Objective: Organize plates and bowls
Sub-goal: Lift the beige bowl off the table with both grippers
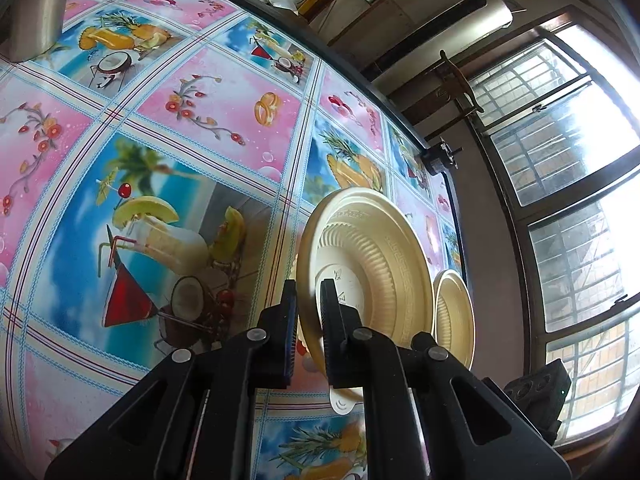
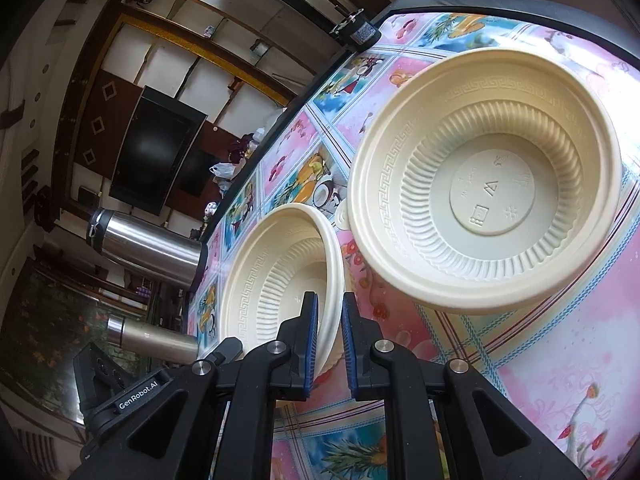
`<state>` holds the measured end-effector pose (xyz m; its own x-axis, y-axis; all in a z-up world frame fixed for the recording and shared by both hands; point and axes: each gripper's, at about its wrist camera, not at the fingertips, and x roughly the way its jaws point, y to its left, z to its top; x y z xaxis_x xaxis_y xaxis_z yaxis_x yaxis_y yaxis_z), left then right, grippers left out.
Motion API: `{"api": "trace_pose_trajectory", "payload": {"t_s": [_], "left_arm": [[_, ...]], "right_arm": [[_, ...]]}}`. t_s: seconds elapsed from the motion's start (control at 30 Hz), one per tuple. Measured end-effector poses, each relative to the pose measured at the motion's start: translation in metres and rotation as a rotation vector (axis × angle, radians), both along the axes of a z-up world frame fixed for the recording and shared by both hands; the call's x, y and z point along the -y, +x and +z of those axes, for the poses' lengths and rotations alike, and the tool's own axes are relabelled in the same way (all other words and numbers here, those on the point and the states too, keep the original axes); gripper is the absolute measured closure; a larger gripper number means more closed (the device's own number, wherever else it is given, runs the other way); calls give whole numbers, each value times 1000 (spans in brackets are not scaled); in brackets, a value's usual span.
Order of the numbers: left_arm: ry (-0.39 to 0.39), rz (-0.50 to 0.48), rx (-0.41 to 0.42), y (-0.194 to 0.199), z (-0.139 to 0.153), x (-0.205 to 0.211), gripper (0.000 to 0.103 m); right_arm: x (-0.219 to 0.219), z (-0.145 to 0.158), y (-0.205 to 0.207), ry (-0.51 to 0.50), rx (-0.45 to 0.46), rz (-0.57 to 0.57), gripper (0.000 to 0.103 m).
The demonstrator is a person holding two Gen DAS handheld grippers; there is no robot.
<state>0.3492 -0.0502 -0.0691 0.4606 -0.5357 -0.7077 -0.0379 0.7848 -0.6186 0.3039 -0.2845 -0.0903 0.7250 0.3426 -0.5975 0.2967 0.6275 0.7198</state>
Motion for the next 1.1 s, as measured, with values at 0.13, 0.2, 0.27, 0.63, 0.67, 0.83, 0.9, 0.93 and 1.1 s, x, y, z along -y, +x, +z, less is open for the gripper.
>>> {"api": "trace_pose_trajectory", "payload": {"t_s": [0.13, 0.2, 0.27, 0.63, 0.67, 0.83, 0.9, 0.93, 1.1], "left_arm": [[31, 12, 7, -6, 2, 0, 95], [45, 21, 9, -12, 3, 0, 95], [60, 26, 15, -18, 4, -1, 95], [72, 131, 49, -98, 4, -52, 92], [78, 139, 47, -104, 2, -57, 92], [85, 154, 16, -127, -7, -78, 92], [94, 147, 13, -135, -6, -78, 92], [101, 141, 14, -139, -5, -77, 92], [158, 92, 50, -164, 7, -63, 92]], "right_arm": [[0, 0, 0, 14, -8, 8, 92], [0, -1, 0, 23, -18, 13, 93], [0, -2, -1, 42, -26, 15, 94], [-34, -4, -16, 100, -44, 136, 93], [-41, -4, -18, 103, -48, 157, 93], [-67, -2, -35, 75, -39, 224, 92], [-72, -1, -47, 59, -29, 227, 93], [-73, 0, -54, 44, -22, 224, 93], [-69, 1, -91, 2, 37, 198, 93]]}}
